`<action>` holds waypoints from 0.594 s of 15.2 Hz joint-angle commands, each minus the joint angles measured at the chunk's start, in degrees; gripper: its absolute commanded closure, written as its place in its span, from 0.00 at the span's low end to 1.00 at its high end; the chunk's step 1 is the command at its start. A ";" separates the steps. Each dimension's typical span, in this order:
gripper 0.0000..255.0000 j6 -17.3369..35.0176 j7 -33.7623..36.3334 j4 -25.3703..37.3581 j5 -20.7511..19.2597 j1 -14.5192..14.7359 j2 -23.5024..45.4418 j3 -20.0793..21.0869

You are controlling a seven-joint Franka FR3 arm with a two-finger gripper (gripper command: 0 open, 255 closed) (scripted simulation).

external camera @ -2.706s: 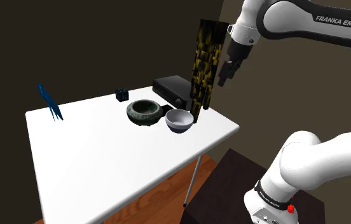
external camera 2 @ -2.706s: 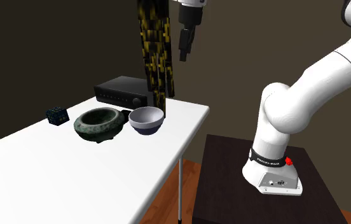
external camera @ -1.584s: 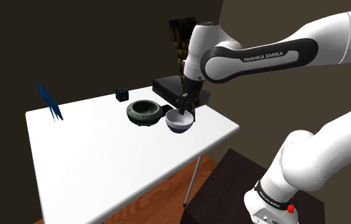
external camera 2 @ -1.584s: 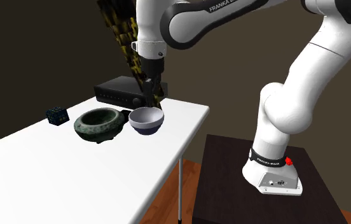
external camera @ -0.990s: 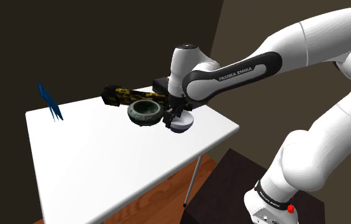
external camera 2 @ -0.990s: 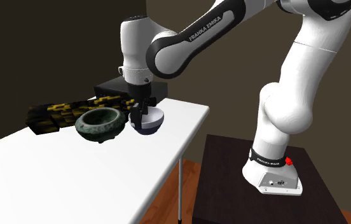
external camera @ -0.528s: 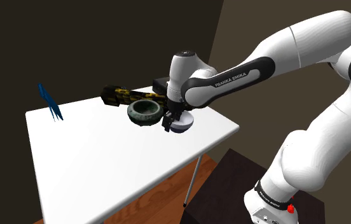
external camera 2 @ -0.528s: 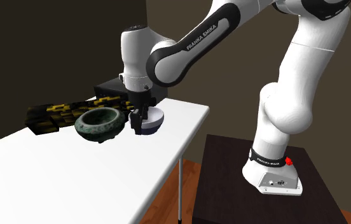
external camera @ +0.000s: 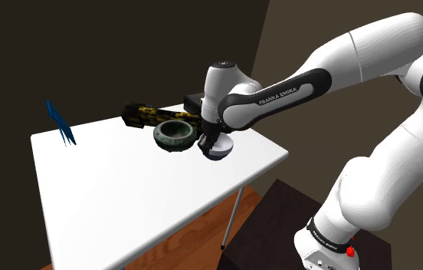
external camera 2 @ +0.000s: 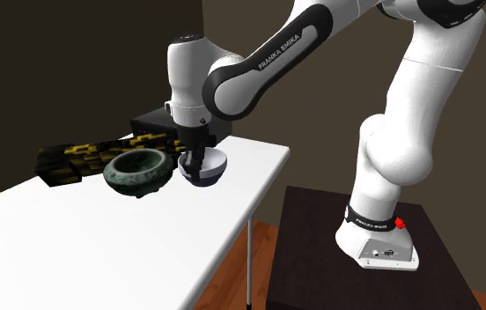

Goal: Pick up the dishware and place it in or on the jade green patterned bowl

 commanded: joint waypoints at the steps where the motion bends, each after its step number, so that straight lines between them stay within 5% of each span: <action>1: 1.00 0.00 0.00 -0.02 0.00 0.00 0.03 0.00; 9: 1.00 -2.38 -0.46 1.21 0.42 0.07 -1.16 -0.09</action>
